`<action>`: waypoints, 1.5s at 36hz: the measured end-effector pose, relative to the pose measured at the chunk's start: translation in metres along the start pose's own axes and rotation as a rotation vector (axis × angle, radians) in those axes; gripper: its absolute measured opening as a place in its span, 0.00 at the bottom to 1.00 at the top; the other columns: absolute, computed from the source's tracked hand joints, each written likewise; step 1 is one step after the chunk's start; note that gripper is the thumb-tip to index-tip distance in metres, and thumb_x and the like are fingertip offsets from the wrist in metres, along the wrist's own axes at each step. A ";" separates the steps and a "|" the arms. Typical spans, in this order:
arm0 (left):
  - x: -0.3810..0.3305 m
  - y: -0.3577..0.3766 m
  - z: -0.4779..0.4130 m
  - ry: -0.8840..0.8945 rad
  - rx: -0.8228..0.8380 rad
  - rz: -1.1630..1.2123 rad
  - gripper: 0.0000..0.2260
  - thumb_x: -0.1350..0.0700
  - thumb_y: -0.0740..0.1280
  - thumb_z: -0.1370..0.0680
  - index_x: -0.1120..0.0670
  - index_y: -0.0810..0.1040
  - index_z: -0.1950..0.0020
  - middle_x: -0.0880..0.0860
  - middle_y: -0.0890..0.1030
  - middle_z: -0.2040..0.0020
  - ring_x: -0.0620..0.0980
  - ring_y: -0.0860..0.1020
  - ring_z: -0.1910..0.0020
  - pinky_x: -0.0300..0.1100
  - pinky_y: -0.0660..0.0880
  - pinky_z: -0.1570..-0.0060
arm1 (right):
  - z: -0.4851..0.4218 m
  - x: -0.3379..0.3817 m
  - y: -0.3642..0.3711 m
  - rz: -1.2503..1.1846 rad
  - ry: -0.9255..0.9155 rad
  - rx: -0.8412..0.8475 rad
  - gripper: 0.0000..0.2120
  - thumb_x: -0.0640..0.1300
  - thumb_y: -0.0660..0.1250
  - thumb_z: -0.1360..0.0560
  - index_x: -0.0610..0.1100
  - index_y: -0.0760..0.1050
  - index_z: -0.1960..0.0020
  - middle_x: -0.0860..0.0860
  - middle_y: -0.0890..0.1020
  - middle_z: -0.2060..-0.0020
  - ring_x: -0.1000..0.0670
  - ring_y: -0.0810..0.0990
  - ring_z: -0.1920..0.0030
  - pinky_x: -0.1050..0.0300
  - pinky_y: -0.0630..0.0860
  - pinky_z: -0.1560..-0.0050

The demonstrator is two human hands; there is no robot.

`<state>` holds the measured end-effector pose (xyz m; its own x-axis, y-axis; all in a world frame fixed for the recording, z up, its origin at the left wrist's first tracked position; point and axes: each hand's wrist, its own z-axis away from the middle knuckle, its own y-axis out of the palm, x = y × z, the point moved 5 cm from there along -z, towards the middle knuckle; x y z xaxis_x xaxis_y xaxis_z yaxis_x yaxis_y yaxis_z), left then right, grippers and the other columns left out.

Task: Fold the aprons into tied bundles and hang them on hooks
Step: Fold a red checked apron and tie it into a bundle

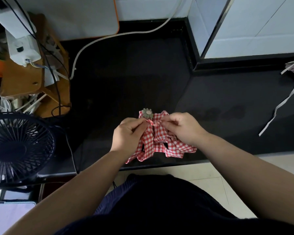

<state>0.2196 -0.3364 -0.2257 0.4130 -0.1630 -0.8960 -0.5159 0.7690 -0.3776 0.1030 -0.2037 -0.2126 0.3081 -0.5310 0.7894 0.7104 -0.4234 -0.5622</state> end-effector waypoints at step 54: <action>-0.006 0.007 -0.020 0.219 0.269 -0.111 0.06 0.57 0.69 0.24 0.52 0.85 0.49 0.42 0.81 0.53 0.37 0.79 0.52 0.30 0.75 0.48 | -0.001 0.005 0.009 -0.185 0.118 0.069 0.08 0.54 0.62 0.22 0.50 0.74 0.48 0.54 0.79 0.56 0.57 0.77 0.53 0.65 0.71 0.55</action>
<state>0.1986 -0.3426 -0.2271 0.2696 -0.3606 -0.8929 -0.2490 0.8696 -0.4264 0.1099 -0.2113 -0.2135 0.0948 -0.5329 0.8409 0.7908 -0.4727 -0.3887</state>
